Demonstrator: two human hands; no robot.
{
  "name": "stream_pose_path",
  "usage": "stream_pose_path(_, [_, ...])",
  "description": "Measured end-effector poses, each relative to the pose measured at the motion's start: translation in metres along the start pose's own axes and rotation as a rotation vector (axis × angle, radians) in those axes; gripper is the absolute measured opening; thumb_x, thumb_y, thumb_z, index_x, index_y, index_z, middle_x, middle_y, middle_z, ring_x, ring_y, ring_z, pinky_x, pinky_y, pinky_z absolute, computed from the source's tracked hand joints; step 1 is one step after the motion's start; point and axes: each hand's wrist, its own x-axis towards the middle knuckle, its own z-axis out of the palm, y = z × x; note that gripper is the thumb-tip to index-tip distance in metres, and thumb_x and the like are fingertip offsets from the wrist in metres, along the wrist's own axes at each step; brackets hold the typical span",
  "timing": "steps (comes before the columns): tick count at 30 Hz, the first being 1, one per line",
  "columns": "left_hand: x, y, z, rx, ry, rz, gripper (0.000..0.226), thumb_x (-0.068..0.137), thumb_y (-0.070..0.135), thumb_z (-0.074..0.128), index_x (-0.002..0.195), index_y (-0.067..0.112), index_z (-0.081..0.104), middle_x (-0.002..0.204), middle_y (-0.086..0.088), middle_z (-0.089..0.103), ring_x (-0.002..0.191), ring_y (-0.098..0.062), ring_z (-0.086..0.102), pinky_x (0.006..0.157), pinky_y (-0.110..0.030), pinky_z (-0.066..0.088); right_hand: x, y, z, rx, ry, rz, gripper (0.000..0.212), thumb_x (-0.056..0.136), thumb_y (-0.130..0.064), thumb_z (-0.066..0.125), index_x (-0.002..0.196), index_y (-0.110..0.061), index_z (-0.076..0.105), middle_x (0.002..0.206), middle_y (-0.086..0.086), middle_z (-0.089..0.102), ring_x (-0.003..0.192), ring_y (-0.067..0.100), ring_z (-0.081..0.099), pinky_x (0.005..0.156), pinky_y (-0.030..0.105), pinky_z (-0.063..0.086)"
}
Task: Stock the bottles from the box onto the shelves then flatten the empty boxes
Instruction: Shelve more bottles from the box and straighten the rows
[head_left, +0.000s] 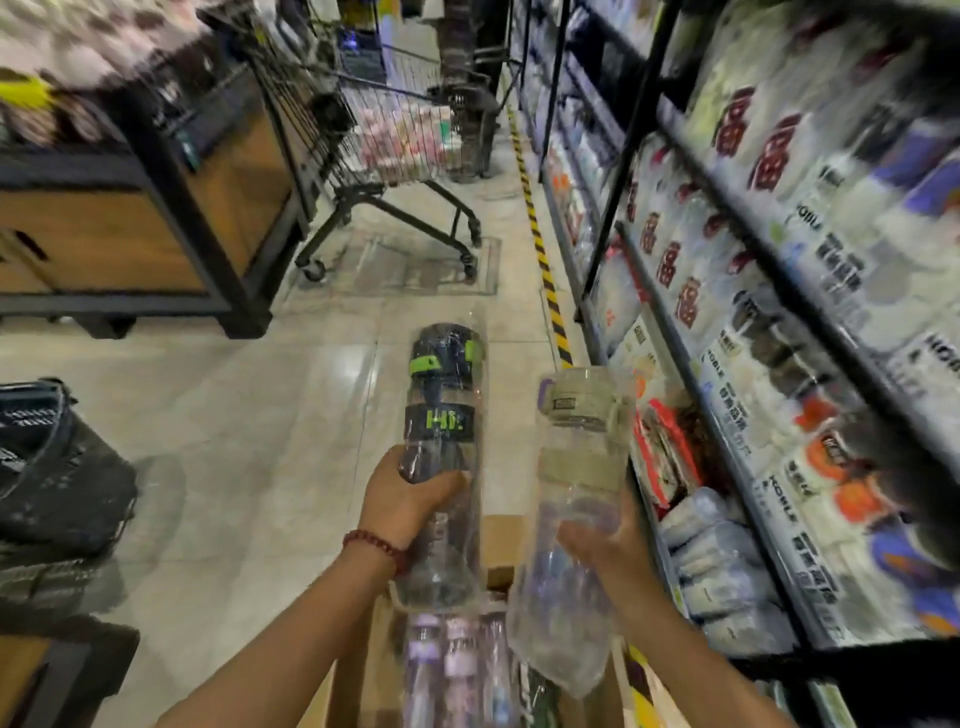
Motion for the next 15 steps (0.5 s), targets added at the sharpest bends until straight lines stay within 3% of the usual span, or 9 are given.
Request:
stream_pose_path(2, [-0.014, 0.036, 0.004, -0.051, -0.023, 0.062, 0.036, 0.065, 0.01, 0.081, 0.093, 0.014, 0.058, 0.086, -0.004, 0.066, 0.076, -0.02, 0.063, 0.06, -0.021, 0.051, -0.015, -0.031, -0.016, 0.015, 0.036, -0.076, 0.104, 0.035, -0.044, 0.073, 0.13, -0.011, 0.045, 0.099, 0.001, 0.061, 0.073, 0.015, 0.057, 0.046, 0.014, 0.045])
stream_pose_path(4, [-0.027, 0.068, 0.009, -0.083, -0.056, 0.129, 0.033, 0.064, 0.013, 0.079, 0.088, 0.017, 0.057, 0.085, -0.002, 0.065, 0.077, -0.02, 0.062, 0.062, -0.023, 0.051, -0.027, -0.055, -0.031, 0.06, 0.054, -0.114, 0.096, 0.046, -0.035, 0.081, 0.132, -0.015, 0.043, 0.105, 0.003, 0.061, 0.079, 0.017, 0.06, 0.047, 0.015, 0.047])
stream_pose_path(6, [-0.037, 0.095, 0.013, -0.108, -0.087, 0.182, 0.043, 0.058, 0.02, 0.078, 0.095, 0.012, 0.059, 0.088, -0.003, 0.067, 0.08, -0.021, 0.064, 0.062, -0.023, 0.052, -0.039, -0.076, -0.045, 0.101, 0.063, -0.158, 0.098, 0.051, -0.029, 0.087, 0.136, -0.018, 0.042, 0.111, 0.007, 0.063, 0.091, 0.023, 0.064, 0.058, 0.021, 0.054])
stream_pose_path(9, [-0.052, 0.137, 0.02, -0.11, -0.147, 0.243, 0.066, 0.042, 0.035, 0.077, 0.101, 0.01, 0.06, 0.093, -0.007, 0.069, 0.084, -0.023, 0.066, 0.07, -0.032, 0.055, -0.066, -0.109, -0.063, 0.115, 0.131, -0.261, 0.103, 0.047, -0.037, 0.085, 0.139, -0.027, 0.039, 0.125, 0.008, 0.06, 0.11, 0.028, 0.062, 0.083, 0.05, 0.055])
stream_pose_path(15, [-0.083, 0.199, 0.041, -0.099, -0.353, 0.351, 0.065, 0.044, 0.035, 0.078, 0.102, 0.01, 0.062, 0.096, -0.011, 0.069, 0.085, -0.027, 0.066, 0.072, -0.036, 0.055, -0.124, -0.151, -0.096, 0.146, 0.324, -0.371, 0.096, 0.045, -0.034, 0.079, 0.131, -0.04, 0.036, 0.122, -0.001, 0.057, 0.113, 0.022, 0.057, 0.097, 0.052, 0.047])
